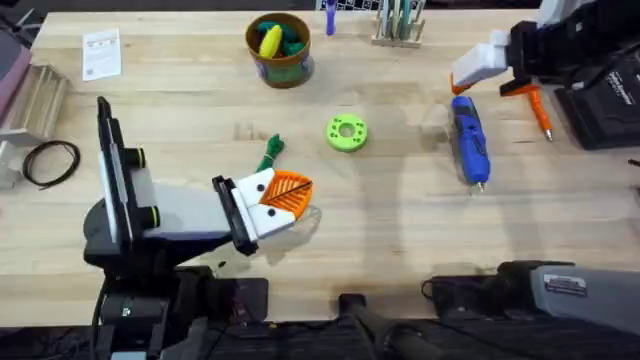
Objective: Pick up the gripper from the table and insert it into the empty holder that is missing its gripper. Then pick up a screw, insert it into the mounting hole, and use the screwdriver to tighten it. Finally, clean up the table by picking up the vegetable and placing it into the bucket.
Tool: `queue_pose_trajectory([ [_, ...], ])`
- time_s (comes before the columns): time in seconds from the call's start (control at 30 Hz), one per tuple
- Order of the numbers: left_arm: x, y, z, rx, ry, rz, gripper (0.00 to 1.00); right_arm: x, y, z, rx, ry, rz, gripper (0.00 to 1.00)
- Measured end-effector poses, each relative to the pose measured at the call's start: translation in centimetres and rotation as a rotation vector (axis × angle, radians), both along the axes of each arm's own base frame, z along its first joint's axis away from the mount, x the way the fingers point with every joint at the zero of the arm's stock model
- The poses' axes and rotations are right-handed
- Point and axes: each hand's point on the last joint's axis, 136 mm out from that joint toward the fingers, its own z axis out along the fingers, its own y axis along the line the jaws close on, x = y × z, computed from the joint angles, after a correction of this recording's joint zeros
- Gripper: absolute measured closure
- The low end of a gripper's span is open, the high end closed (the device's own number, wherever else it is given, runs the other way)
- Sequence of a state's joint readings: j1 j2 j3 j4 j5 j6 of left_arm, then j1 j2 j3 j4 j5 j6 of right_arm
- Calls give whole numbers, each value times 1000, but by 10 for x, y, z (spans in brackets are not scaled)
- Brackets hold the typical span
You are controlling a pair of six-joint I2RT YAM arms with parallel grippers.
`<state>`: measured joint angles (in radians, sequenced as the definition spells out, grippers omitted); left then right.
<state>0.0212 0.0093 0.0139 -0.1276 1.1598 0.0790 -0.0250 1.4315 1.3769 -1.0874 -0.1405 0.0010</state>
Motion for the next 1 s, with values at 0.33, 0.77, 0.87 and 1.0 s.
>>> queue_pose_trajectory([
  [0.33, 0, 0, 0, 0, 0, 0, 993, 9, -37, -29, -174, 83, -84, 119],
  [0.77, 0, 0, 0, 0, 0, 0, 993, 8, -49, -102, -207, 99, -106, 15],
  [0.87, 0, 0, 0, 0, 0, 0, 993, 27, -50, -97, -210, 20, -105, 11],
  [1.0, 0, 0, 0, 0, 0, 0, 993, 32, -50, -95, -210, -3, -106, 11],
])
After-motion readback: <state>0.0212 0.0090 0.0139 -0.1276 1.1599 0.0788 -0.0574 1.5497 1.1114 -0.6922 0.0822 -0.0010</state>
